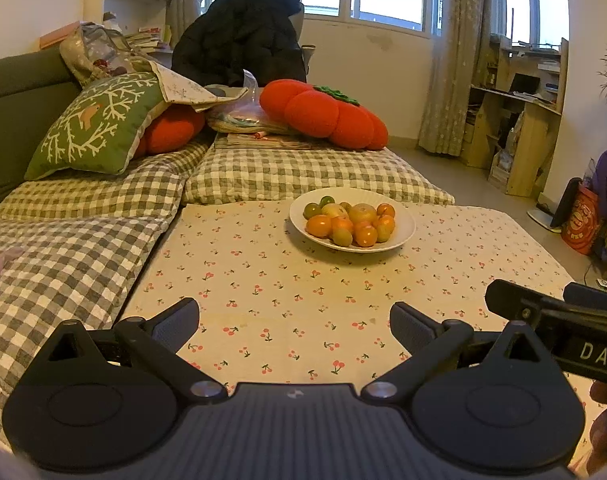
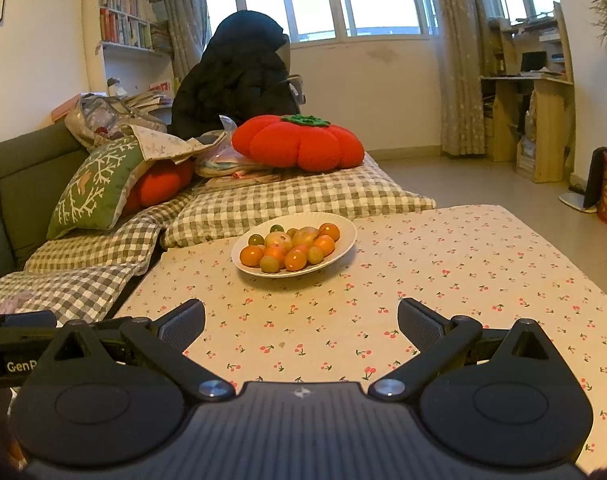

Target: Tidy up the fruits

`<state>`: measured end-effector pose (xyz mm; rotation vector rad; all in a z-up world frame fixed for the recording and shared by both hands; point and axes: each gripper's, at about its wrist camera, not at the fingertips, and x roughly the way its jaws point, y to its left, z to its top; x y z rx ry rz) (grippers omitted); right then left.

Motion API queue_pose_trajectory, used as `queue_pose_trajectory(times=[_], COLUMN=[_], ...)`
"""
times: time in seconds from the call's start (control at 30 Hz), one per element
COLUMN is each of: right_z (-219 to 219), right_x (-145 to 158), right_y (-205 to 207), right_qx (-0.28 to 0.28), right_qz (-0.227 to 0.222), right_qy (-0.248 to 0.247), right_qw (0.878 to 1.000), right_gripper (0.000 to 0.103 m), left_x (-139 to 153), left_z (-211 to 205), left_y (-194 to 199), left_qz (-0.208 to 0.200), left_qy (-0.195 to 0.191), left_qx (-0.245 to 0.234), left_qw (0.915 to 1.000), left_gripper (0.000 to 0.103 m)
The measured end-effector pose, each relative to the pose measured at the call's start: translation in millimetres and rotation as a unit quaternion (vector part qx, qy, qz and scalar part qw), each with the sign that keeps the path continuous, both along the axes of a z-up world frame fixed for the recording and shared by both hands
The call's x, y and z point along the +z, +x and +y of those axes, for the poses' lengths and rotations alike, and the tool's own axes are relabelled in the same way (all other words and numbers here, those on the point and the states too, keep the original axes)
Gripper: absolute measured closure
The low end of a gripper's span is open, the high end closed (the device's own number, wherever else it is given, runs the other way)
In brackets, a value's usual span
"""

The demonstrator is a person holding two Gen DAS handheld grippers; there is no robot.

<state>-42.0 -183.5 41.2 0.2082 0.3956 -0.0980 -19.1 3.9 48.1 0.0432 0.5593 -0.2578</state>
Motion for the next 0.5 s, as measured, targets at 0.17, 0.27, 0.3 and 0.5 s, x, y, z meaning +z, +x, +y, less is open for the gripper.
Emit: queue_pose_trajectory(times=[0.17,0.27,0.3,0.5], right_z=[-0.3,-0.1,-0.1,0.1], right_x=[-1.8,-1.7,-1.7,-2.6], right_y=[0.2,-0.4,-0.5,-1.6], right_qx=[0.0,-0.001,-0.001,-0.003], right_qz=[0.003,0.003,0.002,0.004], right_qy=[0.006,0.005,0.005,0.007], right_qw=[1.0,1.0,1.0,1.0], right_gripper=[0.0,0.0,0.0,0.0], left_x=[-1.5,-1.5,-1.4,-2.2], left_z=[0.6,0.9,0.9,0.0], left_y=[0.7,0.7,0.7,0.3], left_qz=[0.006,0.005,0.004,0.002], left_qy=[0.001,0.001,0.002,0.005], left_qx=[0.001,0.001,0.002,0.001], left_qw=[1.0,1.0,1.0,1.0], left_gripper=[0.006,0.006,0.006,0.006])
